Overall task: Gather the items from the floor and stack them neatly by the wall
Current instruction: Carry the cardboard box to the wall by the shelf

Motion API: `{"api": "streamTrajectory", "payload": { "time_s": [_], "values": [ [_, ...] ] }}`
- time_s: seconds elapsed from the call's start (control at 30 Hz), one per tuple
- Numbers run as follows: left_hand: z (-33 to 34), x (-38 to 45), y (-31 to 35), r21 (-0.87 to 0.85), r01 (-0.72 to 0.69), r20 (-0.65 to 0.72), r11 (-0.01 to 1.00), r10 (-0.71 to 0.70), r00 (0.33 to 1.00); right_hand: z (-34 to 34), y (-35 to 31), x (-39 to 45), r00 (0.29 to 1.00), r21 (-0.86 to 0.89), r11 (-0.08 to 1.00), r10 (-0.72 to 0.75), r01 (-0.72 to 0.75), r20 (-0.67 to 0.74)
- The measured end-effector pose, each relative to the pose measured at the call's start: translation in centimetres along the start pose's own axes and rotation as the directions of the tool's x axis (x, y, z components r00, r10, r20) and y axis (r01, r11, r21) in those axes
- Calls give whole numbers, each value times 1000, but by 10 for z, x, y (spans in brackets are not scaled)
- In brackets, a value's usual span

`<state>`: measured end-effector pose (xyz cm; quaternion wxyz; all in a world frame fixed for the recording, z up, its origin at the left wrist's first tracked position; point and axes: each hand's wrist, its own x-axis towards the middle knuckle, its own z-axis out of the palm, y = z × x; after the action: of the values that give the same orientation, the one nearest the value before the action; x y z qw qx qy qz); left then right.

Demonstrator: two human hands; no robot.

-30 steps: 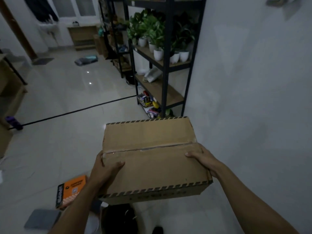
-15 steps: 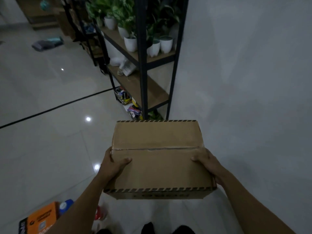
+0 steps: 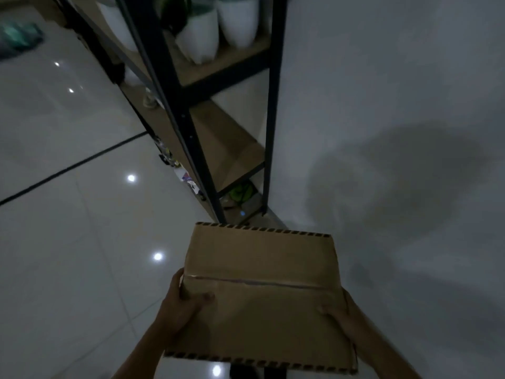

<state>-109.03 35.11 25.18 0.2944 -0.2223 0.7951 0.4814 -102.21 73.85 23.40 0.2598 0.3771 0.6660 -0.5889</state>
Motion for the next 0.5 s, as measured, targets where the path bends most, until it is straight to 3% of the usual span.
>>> {"api": "streamTrajectory", "payload": {
  "time_s": [0.13, 0.5],
  "values": [
    [34, 94, -8, 99, 6, 48, 995, -11, 999, 8, 32, 86, 990, 80, 987, 141, -139, -15],
    [126, 285, -90, 202, 47, 132, 978, -75, 988, 30, 162, 275, 984, 149, 982, 130, -112, -120]
  ]
}}
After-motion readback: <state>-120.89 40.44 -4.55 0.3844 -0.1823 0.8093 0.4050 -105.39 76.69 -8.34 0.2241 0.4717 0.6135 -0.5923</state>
